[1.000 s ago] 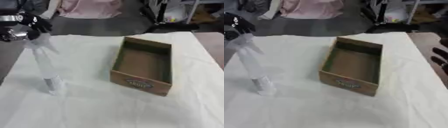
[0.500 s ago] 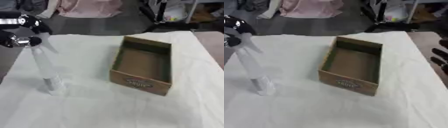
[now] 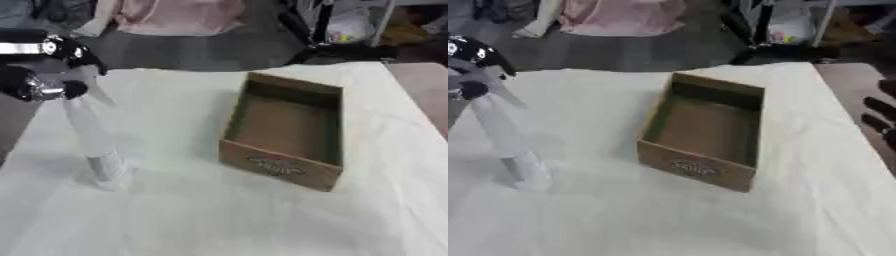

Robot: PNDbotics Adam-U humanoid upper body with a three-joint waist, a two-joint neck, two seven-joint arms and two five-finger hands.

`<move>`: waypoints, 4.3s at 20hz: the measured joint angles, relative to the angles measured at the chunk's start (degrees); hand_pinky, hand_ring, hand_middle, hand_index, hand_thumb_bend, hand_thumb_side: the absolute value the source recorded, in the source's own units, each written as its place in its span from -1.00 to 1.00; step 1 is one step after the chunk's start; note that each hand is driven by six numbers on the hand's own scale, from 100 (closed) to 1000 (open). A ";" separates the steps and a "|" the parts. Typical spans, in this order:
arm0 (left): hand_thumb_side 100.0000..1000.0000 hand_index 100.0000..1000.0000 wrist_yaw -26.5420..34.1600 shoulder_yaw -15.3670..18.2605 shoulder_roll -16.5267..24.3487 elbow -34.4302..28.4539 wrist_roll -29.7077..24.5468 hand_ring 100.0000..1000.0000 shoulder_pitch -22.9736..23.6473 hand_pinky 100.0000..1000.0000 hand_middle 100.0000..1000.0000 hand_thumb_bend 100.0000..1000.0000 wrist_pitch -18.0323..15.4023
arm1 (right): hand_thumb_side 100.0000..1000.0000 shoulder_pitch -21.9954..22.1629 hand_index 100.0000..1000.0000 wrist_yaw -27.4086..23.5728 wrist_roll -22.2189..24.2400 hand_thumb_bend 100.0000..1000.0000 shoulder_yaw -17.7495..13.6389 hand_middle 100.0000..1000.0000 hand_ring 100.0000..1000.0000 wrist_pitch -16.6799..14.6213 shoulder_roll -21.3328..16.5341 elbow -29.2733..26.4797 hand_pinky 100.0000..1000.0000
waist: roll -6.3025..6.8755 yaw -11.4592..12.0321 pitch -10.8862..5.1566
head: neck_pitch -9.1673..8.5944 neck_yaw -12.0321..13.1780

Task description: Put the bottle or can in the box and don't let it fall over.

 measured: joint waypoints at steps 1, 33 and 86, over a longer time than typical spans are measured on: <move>0.48 0.77 -0.16 -0.13 -0.01 0.05 0.02 0.42 0.02 0.36 0.56 -0.76 -0.02 | -0.05 0.00 0.88 0.00 0.02 -0.72 0.00 1.00 0.94 0.02 0.01 0.00 0.91 | 0.00 0.00 0.00 | 0.00 0.01; -0.25 0.48 -0.28 -1.87 -1.06 1.62 0.66 -0.01 0.68 -0.21 0.17 -0.96 -0.66 | -0.04 0.05 0.88 0.00 0.59 -0.74 -0.03 1.00 0.93 0.00 0.48 0.30 0.92 | -0.35 -0.24 0.17 | -0.01 0.25; -1.00 -0.89 2.35 -0.12 -2.54 3.21 1.36 -1.00 0.63 -1.00 -1.00 -0.42 -1.36 | -0.01 0.34 0.89 -0.03 0.72 -0.79 -0.71 1.00 0.90 0.14 1.05 0.39 0.93 | -0.54 -0.62 0.32 | -0.48 0.50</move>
